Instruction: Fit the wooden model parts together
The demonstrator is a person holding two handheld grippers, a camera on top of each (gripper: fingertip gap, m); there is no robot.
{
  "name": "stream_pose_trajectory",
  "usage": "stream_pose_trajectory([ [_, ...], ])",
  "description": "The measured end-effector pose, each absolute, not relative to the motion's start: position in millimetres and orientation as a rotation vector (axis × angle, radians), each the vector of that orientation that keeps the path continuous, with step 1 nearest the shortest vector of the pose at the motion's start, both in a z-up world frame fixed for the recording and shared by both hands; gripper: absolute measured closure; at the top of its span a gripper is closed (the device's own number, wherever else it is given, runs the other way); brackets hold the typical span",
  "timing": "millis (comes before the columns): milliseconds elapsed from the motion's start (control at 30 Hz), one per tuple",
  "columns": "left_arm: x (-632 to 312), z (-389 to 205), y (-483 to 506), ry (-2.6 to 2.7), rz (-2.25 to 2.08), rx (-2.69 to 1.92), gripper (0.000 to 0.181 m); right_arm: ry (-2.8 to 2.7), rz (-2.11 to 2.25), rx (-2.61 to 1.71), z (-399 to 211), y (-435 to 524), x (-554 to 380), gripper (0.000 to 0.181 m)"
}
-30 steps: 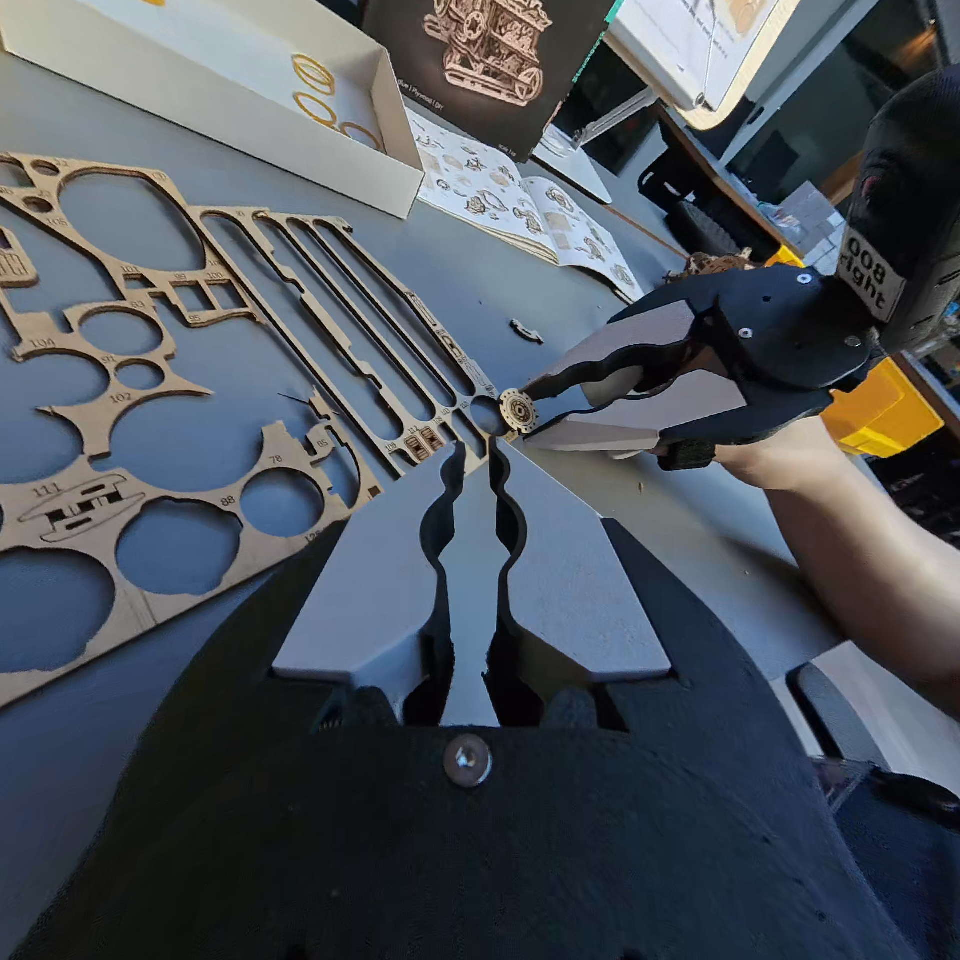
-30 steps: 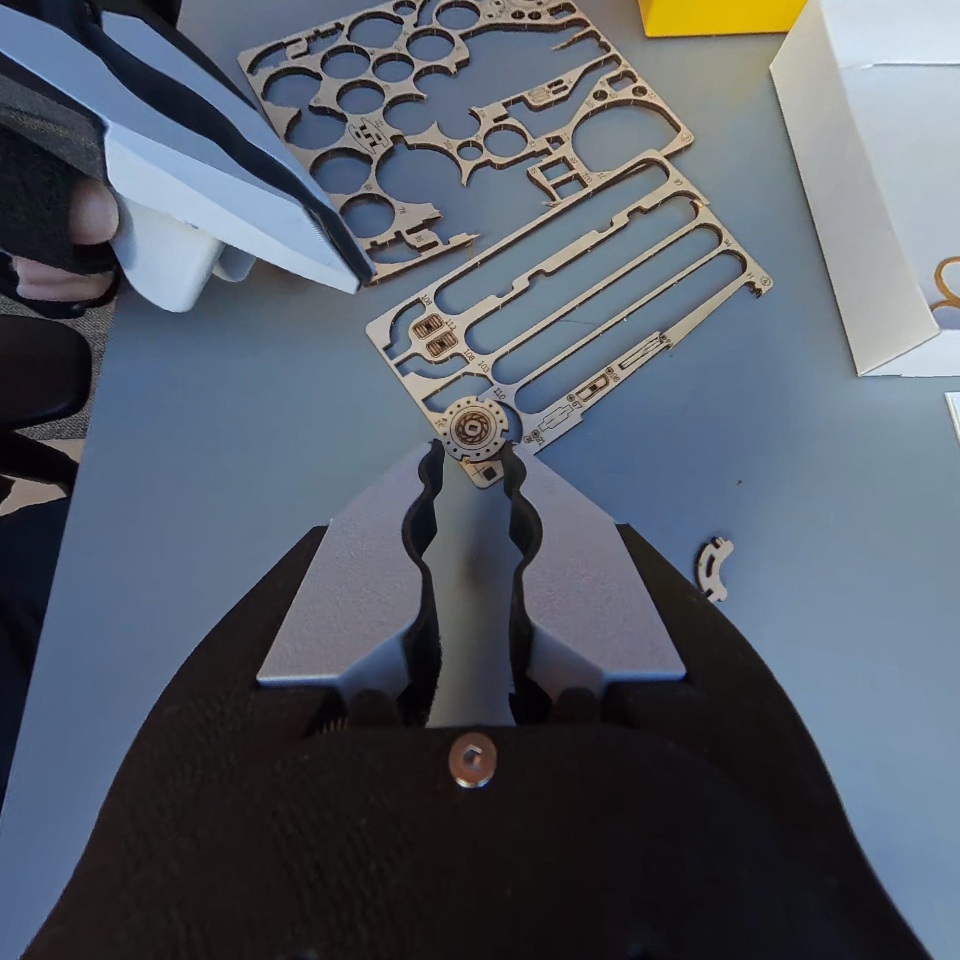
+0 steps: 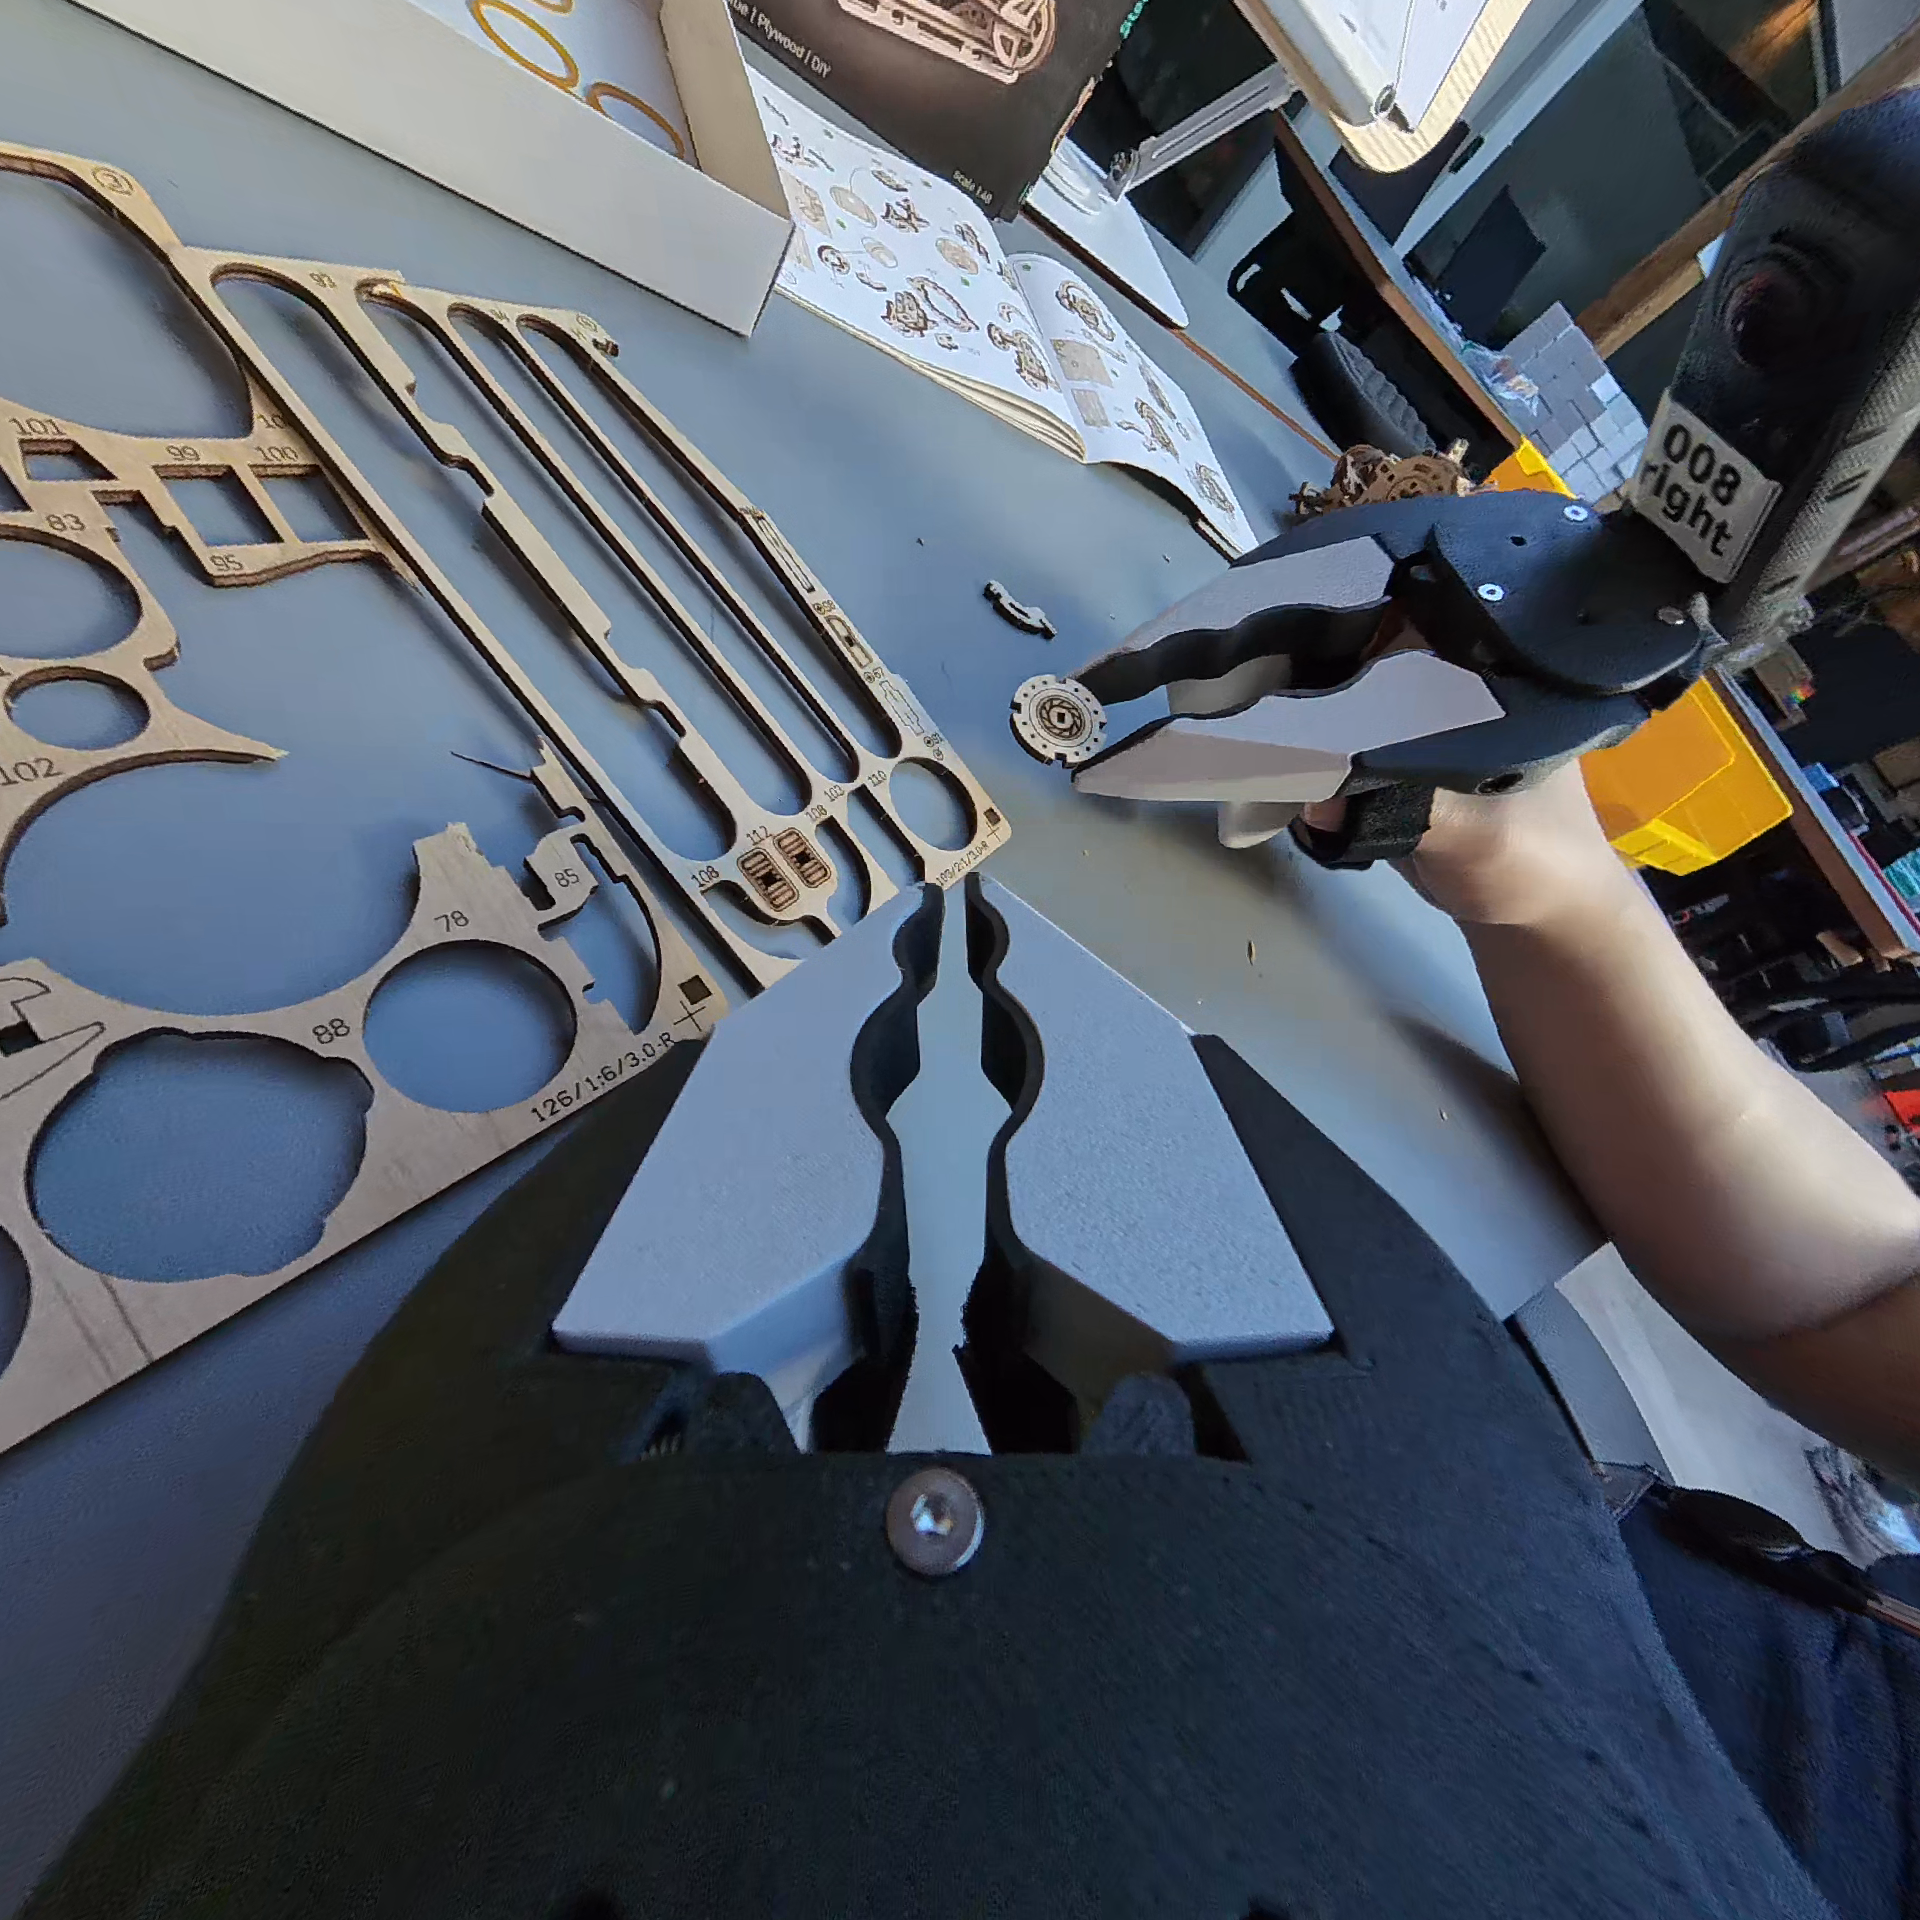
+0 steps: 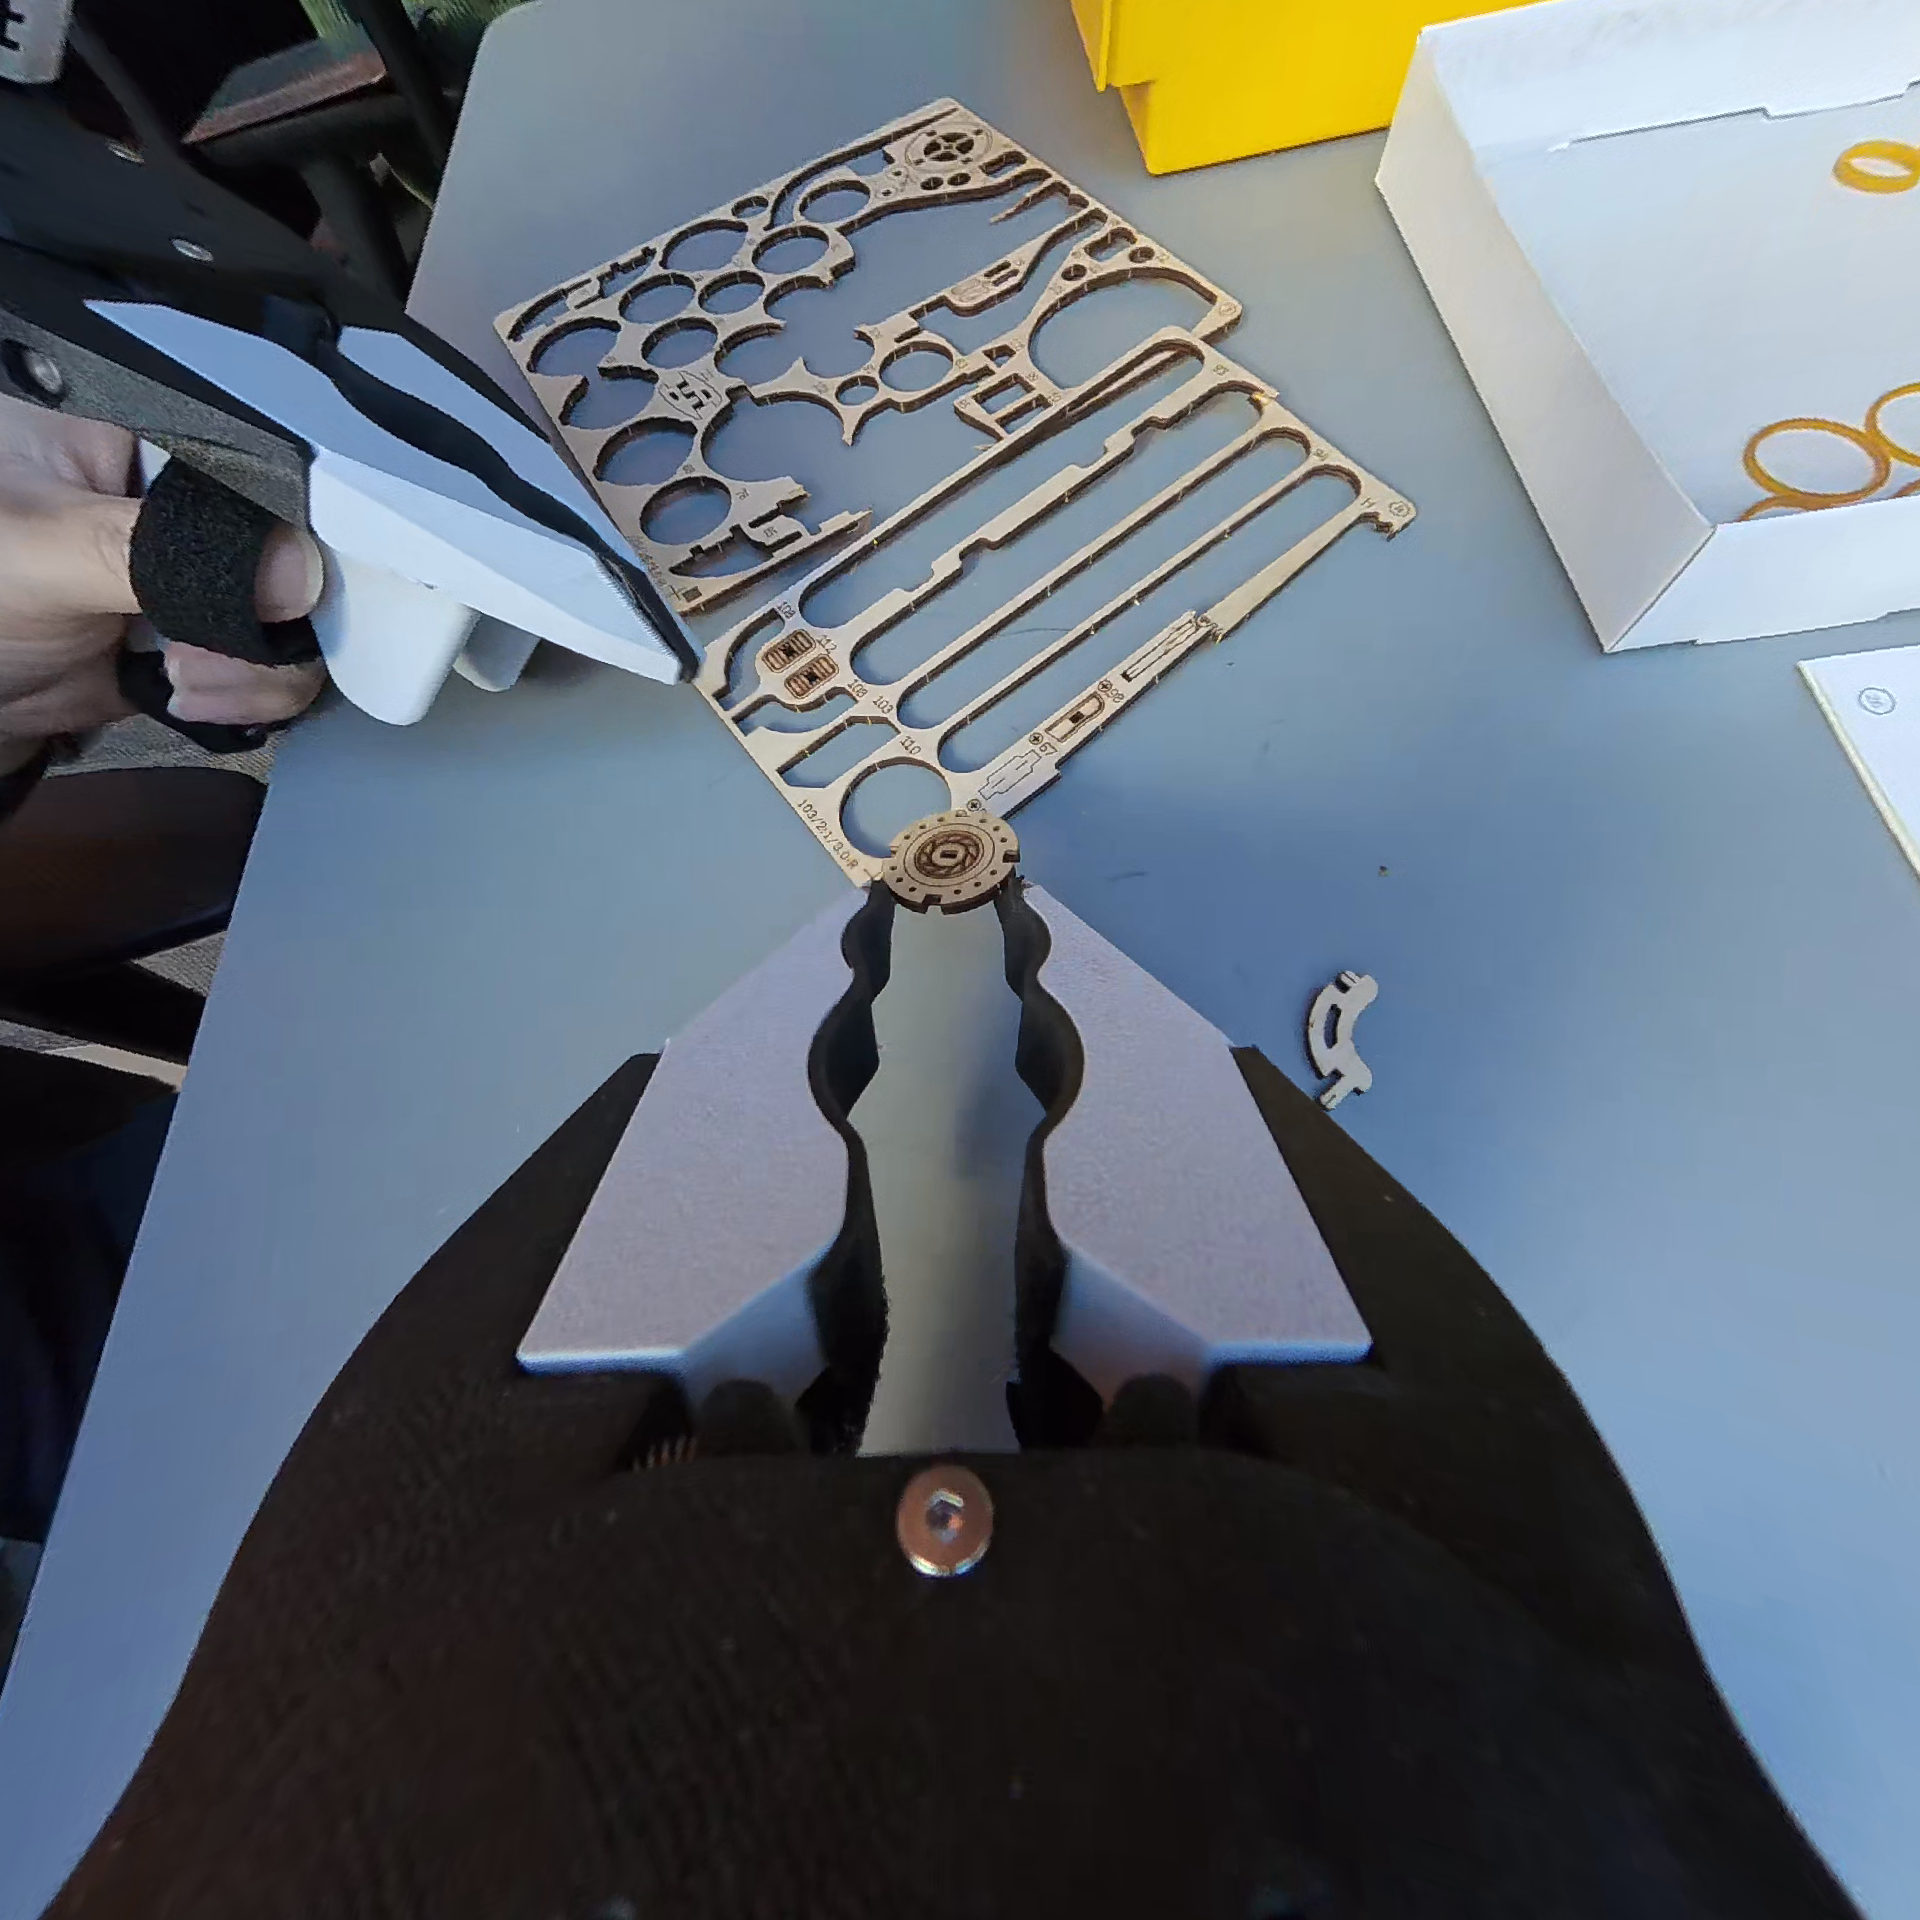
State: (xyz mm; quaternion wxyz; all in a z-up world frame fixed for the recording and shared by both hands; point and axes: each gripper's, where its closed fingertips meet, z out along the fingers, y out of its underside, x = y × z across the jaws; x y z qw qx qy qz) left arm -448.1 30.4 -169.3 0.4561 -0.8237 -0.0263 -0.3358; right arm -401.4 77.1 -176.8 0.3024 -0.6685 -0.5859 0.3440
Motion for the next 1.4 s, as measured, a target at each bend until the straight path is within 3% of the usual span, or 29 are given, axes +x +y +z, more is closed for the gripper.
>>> stream_pose_trajectory([
  [33, -449, -169, 30, -0.077, -0.841, -2.022, 0.179, -1.57, 0.941, -1.765, -177, 74, -403, 0.161],
  [1267, -454, -168, 29, -0.143, -0.91, -1.983, 0.179, -1.676, 0.826, -1.732, -196, 67, -401, 0.161],
  [1400, -455, -147, 24, -0.101, -0.911, -1.837, 0.181, -1.642, 0.765, -1.504, -164, 54, -398, 0.161],
])
